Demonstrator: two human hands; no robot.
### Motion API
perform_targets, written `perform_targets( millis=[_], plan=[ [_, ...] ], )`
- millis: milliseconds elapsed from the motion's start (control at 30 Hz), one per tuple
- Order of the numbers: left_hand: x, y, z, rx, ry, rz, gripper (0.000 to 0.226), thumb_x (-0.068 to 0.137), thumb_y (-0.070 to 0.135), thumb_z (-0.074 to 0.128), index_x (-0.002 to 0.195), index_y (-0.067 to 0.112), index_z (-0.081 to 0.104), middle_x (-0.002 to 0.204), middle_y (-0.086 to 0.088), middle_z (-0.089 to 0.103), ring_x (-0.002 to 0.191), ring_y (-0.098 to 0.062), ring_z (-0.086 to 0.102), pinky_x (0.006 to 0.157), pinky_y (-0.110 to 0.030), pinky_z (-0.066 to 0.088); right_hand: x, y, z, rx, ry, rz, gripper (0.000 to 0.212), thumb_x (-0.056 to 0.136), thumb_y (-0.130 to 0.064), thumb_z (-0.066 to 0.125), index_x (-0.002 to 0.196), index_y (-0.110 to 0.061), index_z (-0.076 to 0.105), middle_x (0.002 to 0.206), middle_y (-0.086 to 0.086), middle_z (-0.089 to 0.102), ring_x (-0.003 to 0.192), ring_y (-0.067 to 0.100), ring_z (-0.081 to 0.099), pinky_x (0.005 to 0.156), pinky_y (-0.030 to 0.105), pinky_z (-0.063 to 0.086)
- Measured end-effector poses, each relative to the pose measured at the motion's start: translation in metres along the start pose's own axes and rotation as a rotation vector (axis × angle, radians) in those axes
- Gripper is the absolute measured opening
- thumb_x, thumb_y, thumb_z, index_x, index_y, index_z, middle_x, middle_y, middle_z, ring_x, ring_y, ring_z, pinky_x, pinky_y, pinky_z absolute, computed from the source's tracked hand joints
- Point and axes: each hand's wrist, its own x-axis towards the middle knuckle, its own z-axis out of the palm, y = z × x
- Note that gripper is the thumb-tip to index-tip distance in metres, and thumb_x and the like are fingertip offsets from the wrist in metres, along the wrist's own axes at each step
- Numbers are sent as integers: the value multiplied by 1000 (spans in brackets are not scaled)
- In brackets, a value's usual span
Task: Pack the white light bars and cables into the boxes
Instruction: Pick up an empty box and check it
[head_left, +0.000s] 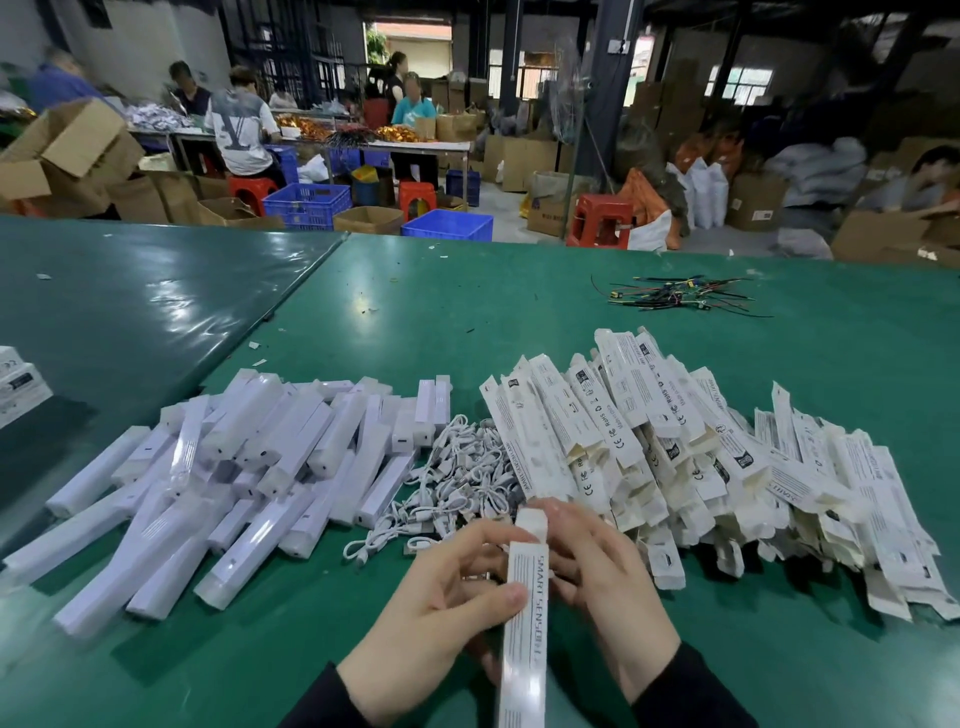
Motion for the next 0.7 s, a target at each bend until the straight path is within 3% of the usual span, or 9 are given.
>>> perform_targets(
  millis=[67,233,333,400,500,600,700],
  plan=[
    [0,-2,1,15,-25,-5,33,78,27,72,110,19,67,106,-12,71,92,-25,65,87,-44,52,2,1,-1,-10,-11,38,35,71,-42,68,96,-20,78,97,9,76,90,22,72,82,33,55],
    [-2,-1,5,-29,-3,-69,36,80,20,73,115,13,63,95,-19,66,74,-24,63,80,-58,46,4,-1,-5,30,40,102,18,75,-19,73,90,-15,80,92,14,76,82,23,73,69,24,56],
    [-2,2,3,-17,-4,-90,38,81,16,71,116,6,61,98,-29,64,77,-29,64,80,-67,45,4,0,-4,26,34,133,18,78,-15,72,93,-8,79,89,18,75,77,23,72,69,26,56],
    [-2,5,2,-22,-10,-83,42,79,19,73,116,3,60,100,-33,63,81,-34,62,81,-67,45,2,-2,-2,28,18,123,14,78,-17,72,90,-16,80,89,19,75,79,23,72,70,25,58],
    [-1,5,0,-30,-8,-74,39,78,15,73,114,4,62,103,-34,64,84,-34,62,80,-50,51,0,-7,-1,33,-6,72,19,75,-23,71,91,-21,80,93,17,75,85,25,71,73,26,58],
    [-1,2,-2,-29,-1,-80,32,78,12,71,109,10,64,99,-24,69,79,-26,67,64,-28,53,-4,-9,0,20,-45,-10,28,73,-35,67,95,-24,80,96,12,76,90,25,72,76,27,59],
    [0,1,0,-50,19,-60,29,76,15,74,104,16,64,88,-14,68,70,-21,64,58,-23,48,-5,-8,2,-7,-56,-51,31,75,-41,62,96,-26,79,99,7,76,97,22,72,82,29,58]
  ],
)
